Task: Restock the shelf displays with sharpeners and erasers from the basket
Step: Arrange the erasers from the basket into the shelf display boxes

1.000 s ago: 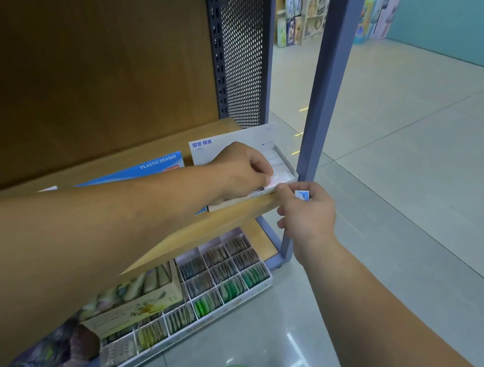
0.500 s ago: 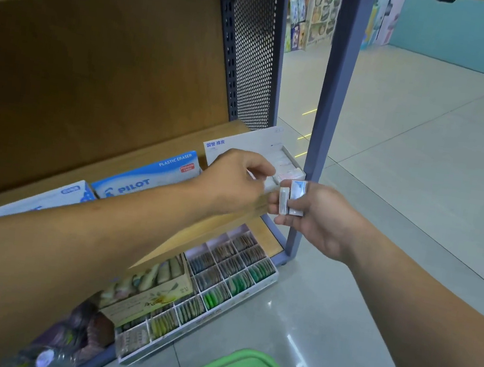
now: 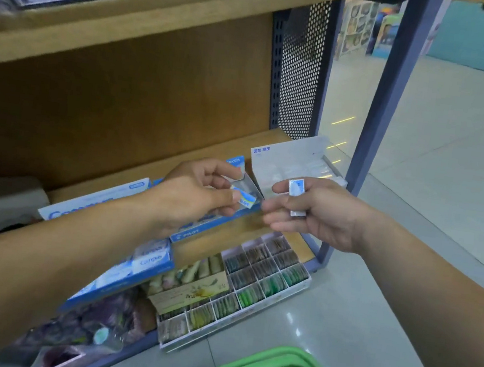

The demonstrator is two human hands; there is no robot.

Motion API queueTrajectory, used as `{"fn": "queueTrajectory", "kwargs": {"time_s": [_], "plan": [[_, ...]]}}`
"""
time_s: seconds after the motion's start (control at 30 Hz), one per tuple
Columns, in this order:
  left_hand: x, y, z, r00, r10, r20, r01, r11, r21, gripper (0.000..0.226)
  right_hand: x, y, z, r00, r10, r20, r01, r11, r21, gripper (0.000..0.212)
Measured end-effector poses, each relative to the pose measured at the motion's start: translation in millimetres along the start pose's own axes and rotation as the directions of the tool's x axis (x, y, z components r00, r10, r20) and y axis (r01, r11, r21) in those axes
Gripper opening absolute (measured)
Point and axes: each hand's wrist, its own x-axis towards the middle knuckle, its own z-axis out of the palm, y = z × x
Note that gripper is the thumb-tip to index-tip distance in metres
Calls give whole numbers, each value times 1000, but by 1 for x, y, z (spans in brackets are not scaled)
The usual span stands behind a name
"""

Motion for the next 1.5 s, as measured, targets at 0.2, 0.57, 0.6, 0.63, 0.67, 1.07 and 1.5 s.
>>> {"fn": "queueTrajectory", "kwargs": {"time_s": [0.2,0.57,0.6,0.63,0.67,1.07,1.5], "plan": [[-4,-27,-48,947,-43,-318,74,993,87,14,30,10,33,991,-25,-134,-19,948,-318,14],[49,-43,-26,962,30,-272,41,966,254,15,63,22,45,877,-235,-419,43,907,-418,22],[57,-43,-17,962,45,-268,28,965,261,18,63,23,43,875,-241,-419,47,905,-422,17],[64,-43,-9,962,52,-267,21,965,263,20,64,24,42,878,-247,-409,48,897,-440,12],[70,-43,-2,963,52,-265,18,967,254,20,63,25,41,882,-251,-398,44,886,-462,6],[70,-50,10,987,46,-152,29,888,459,18,41,7,28,998,3,-61,0,999,42,29],[-38,-12,-61,993,-25,-116,29,999,31,3,34,5,136,993,-53,103,71,983,-172,9]]}}
